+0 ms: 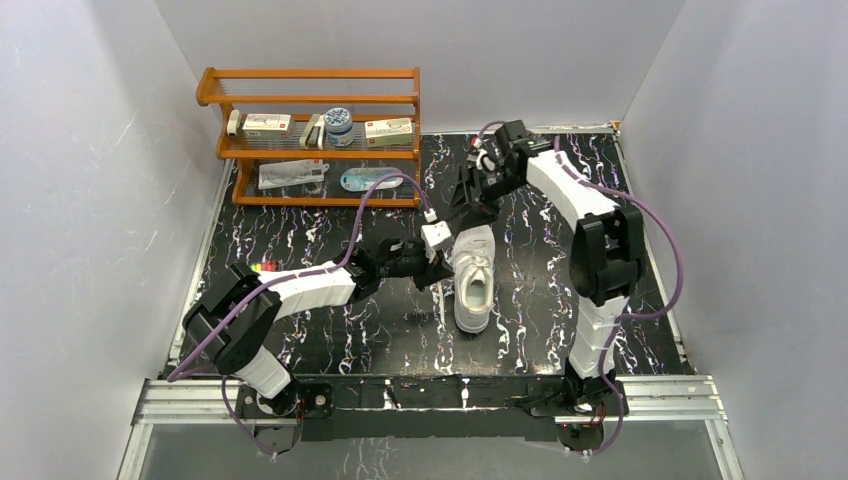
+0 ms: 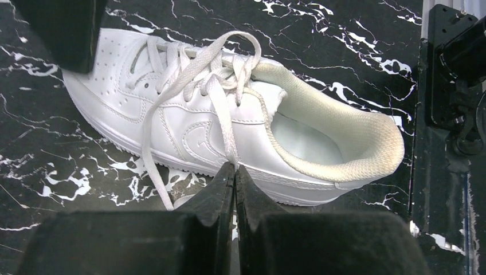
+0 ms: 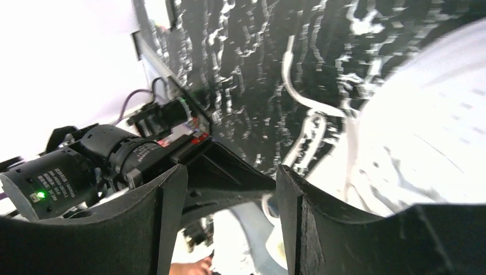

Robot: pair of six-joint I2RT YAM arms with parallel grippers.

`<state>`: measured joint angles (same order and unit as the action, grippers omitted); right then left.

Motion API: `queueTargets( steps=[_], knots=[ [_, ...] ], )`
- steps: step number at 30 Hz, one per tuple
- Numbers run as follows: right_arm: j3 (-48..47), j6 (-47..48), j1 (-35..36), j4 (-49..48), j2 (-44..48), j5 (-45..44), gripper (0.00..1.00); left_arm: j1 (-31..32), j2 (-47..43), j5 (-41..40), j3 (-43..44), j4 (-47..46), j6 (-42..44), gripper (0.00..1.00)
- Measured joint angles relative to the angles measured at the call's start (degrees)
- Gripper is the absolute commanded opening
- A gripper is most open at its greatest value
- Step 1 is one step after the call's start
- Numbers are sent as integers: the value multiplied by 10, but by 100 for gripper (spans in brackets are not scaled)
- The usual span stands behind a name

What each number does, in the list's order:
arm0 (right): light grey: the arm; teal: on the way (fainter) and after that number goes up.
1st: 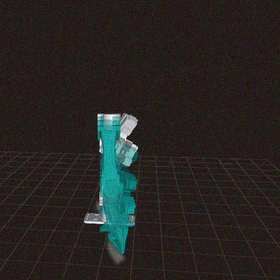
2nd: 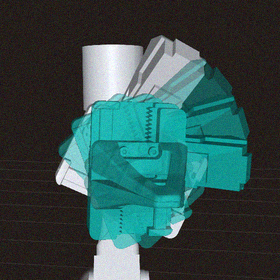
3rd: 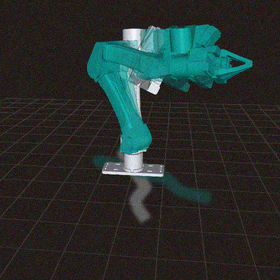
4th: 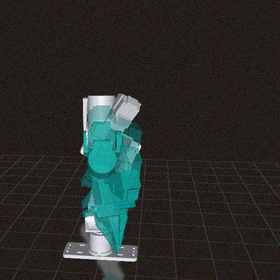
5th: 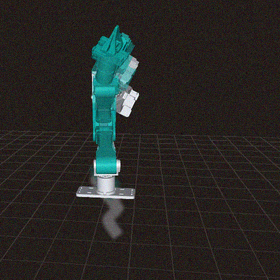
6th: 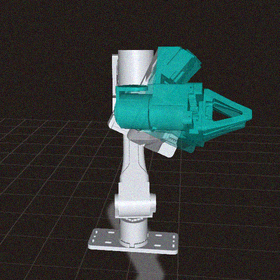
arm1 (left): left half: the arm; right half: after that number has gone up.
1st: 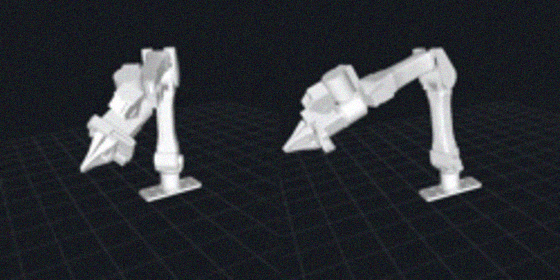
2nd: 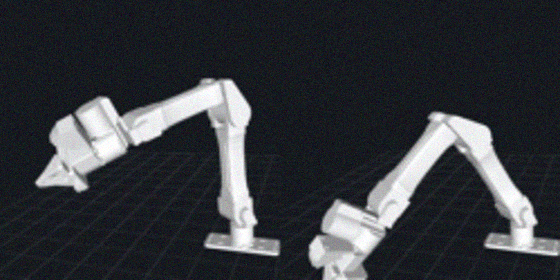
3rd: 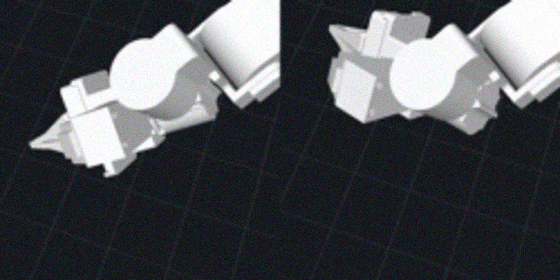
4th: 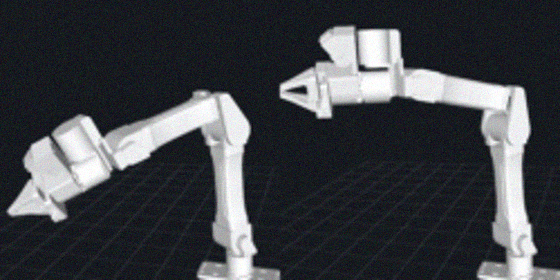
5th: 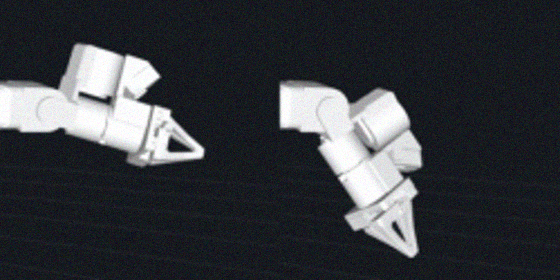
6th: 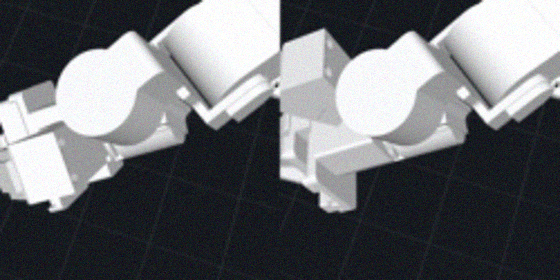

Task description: Tie the shoes

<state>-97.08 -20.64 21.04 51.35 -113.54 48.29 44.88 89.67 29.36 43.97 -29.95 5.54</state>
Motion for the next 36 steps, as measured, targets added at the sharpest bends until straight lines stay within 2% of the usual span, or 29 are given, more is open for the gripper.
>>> queueTargets(
  steps=[5, 10, 16, 23, 25, 28, 31, 36],
  knots=[
    [25, 54, -24, 14, 82, -94, 64, 0, 21, 0, 25, 23, -36, 0],
    [173, 90, -14, -25, 256, -159, 64, -2, 58, 14, 61, 45, -76, 0],
    [320, 149, 43, -118, 413, -212, 66, -21, 86, 51, 93, 74, -108, 0],
    [476, 317, 160, -282, 585, -193, 69, -52, 118, 106, 140, 110, -115, 0],
    [486, 364, 193, -307, 589, -190, 67, -60, 130, 124, 151, 118, -113, 0],
    [486, 443, 260, -345, 546, -212, 66, -71, 149, 150, 162, 134, -108, 0],
    [487, 498, 317, -369, 492, -254, 60, -78, 162, 169, 175, 155, -95, 0],
    [489, 577, 351, -413, 423, -320, 53, -85, 191, 197, 207, 177, -77, 0]
  ],
)
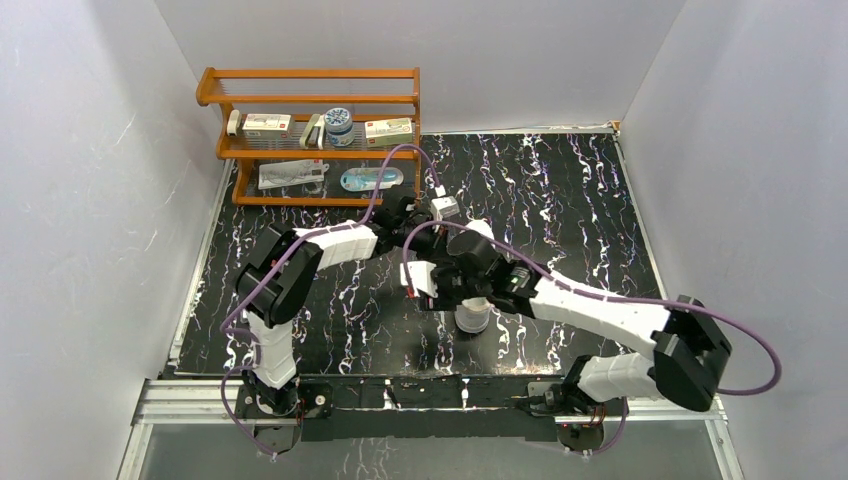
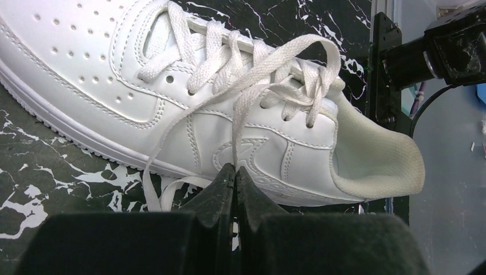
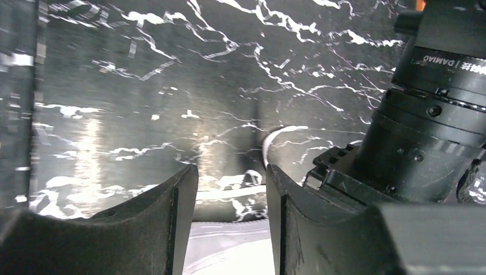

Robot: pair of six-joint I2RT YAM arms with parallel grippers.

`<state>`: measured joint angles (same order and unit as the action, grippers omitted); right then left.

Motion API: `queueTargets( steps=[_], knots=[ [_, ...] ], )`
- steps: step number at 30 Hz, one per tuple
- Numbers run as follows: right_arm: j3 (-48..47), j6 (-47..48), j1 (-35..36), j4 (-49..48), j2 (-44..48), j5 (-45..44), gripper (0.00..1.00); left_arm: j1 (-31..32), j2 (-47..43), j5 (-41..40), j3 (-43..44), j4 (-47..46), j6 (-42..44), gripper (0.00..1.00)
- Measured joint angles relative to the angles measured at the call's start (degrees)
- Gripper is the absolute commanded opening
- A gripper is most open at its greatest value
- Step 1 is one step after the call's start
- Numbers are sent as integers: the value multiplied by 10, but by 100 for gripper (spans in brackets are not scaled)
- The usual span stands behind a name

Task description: Tie the shoes

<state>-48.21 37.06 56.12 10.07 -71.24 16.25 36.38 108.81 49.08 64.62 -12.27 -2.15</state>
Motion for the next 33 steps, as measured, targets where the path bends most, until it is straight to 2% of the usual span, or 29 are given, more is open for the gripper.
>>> queueTargets(
  steps=[5, 15, 21, 25, 33],
  knots=[
    [0, 47, 8, -36, -66, -68, 51, -5, 35, 25, 33, 30, 27, 0],
    [-1, 92, 14, -90, -179, -174, 59, -12, 72, 55, 76, 76, 56, 0],
    [-23, 107, 21, -89, -245, -222, 63, -18, 76, 59, 82, 78, 65, 0],
    [-42, 125, 23, -91, -264, -229, 64, -25, 77, 52, 83, 73, 72, 0],
    [-87, 162, 14, -60, -296, -208, 59, -33, 77, 37, 84, 63, 87, 0]
  ],
)
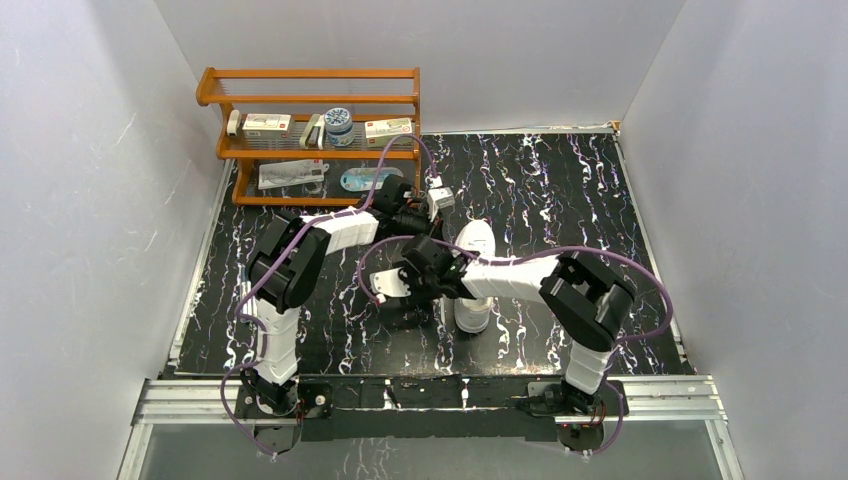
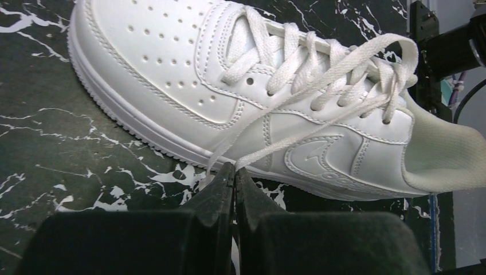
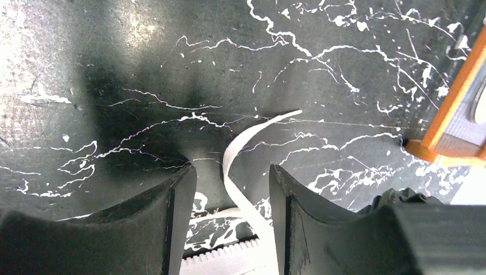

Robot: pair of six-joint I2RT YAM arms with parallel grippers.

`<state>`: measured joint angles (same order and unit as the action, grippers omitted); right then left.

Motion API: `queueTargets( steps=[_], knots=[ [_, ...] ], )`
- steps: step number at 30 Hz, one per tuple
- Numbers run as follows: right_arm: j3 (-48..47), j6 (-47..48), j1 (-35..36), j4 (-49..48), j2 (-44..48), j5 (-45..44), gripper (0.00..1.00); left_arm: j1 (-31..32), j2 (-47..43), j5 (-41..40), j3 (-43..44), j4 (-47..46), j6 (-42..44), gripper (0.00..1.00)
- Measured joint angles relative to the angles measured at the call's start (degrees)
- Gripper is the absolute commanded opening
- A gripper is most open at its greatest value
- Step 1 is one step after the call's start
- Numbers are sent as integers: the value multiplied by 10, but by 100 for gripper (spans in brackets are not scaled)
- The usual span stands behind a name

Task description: Tie the shoes

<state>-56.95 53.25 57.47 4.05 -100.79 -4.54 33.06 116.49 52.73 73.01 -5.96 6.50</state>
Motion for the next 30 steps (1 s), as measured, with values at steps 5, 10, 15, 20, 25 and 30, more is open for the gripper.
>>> queueTargets(
  steps=[5, 10, 15, 20, 25, 30],
  knots=[
    [-56, 25, -22, 75, -30, 52, 49, -5, 0, -11, 1, 1, 12, 0],
    [-105, 51, -35, 144, -57, 94, 42, -7, 2, -14, 1, 11, 37, 0],
    [-150, 58, -40, 199, -85, 119, 34, -8, 2, -11, 1, 19, 57, 0],
    [-163, 69, -43, 211, -95, 139, 10, -8, 2, -6, 1, 25, 73, 0],
    [-160, 69, -45, 212, -93, 155, 0, -7, 2, -4, 1, 32, 82, 0],
    [-151, 38, -46, 209, -81, 165, 0, -5, 1, -1, -2, 34, 66, 0]
  ],
)
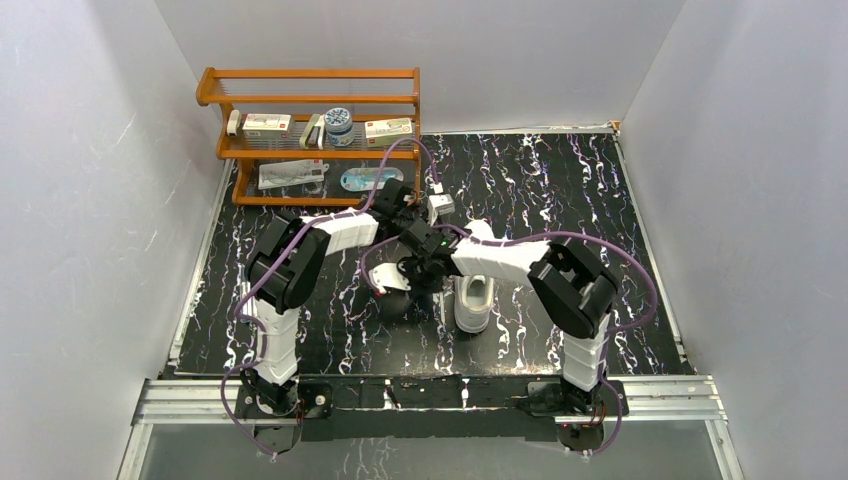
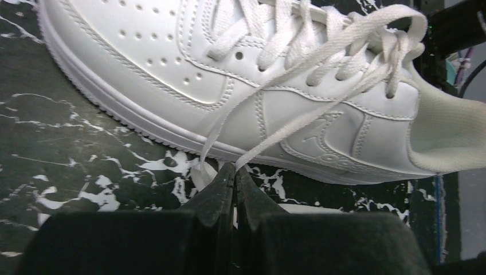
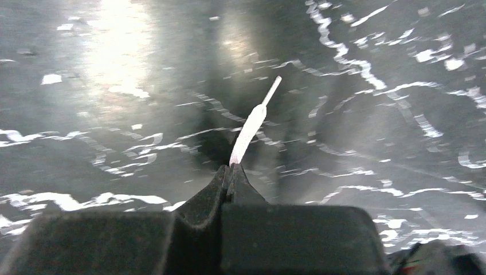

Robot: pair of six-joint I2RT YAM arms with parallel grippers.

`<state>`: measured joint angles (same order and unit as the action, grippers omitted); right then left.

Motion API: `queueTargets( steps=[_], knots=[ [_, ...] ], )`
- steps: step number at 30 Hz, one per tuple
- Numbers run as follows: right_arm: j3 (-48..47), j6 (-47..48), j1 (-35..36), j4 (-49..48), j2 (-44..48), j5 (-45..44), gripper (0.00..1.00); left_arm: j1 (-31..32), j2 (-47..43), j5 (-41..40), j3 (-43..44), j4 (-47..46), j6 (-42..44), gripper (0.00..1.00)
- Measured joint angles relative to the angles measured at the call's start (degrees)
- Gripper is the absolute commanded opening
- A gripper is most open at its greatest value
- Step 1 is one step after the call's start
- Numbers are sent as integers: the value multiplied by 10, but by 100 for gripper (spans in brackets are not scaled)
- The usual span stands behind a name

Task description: Tie the shoes

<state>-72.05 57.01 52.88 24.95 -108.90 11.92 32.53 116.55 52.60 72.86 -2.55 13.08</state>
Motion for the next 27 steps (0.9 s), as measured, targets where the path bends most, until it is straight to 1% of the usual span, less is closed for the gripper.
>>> queueTargets(
  steps=[4, 7, 12, 13, 15, 17, 19, 23, 27],
  knots=[
    [41, -76, 4, 24, 49, 37, 0, 11, -18, -1, -23, -9, -62, 0],
    [72, -159, 9, 30, 116, 71, 0, 16, -47, -12, -59, -49, -136, 0],
    [157, -334, 3, -59, 275, 104, 0, 32, -126, -57, -157, -145, -291, 0],
    [172, -374, 3, -79, 306, 104, 0, 35, -137, -64, -165, -155, -312, 0],
    [180, -438, 2, -103, 336, 102, 0, 44, -158, -79, -170, -170, -352, 0],
    [179, -494, 2, -125, 343, 99, 0, 50, -176, -91, -169, -179, -380, 0],
    [170, -555, 2, -127, 337, 87, 0, 54, -190, -99, -169, -181, -401, 0],
    [128, -663, 1, -101, 318, 60, 0, 55, -203, -118, -166, -176, -428, 0],
    [65, -735, 1, -51, 318, 28, 0, 55, -203, -146, -160, -161, -449, 0]
  ],
)
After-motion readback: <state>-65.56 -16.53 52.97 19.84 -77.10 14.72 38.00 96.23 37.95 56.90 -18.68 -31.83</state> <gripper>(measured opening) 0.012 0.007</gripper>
